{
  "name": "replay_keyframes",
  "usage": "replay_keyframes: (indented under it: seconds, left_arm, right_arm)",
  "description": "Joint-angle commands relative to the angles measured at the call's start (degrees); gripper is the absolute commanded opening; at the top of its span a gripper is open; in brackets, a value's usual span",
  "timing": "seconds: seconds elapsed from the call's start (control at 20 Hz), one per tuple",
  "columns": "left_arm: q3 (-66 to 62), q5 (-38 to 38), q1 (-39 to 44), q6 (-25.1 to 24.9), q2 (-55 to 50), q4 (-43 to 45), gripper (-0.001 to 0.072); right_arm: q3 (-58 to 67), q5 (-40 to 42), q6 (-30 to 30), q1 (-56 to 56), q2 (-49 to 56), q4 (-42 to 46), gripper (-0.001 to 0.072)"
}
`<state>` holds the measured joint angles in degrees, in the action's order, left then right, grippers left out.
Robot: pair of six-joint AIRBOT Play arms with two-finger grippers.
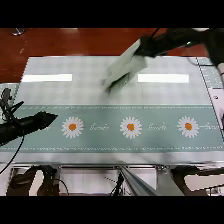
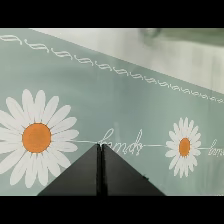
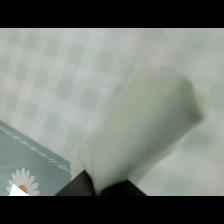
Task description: Fold the shirts.
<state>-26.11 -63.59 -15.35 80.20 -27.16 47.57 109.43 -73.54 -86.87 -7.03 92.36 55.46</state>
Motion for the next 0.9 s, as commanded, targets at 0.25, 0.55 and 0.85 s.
replay_keyframes:
  seconds: [0.25, 0.55, 0.85]
  left_arm:
    - [0.0, -0.1, 0.0, 0.0, 0.0, 0.0, 0.0030]
    - [0.0, 0.0, 0.0, 0.0, 0.0, 0.0, 0.0030]
    - [0.0, 0.2, 0.0, 0.0, 0.0, 0.0, 0.0030]
  right_arm:
    - [8.8, -15.1, -5.6, 29.3, -4.7, 2.8, 0.0016]
    - [8.7, -26.3, -6.4, 50.2, -5.9, -0.9, 0.0016]
    - [8.3, -32.7, -6.5, 58.1, -7.5, 1.0, 0.0016]
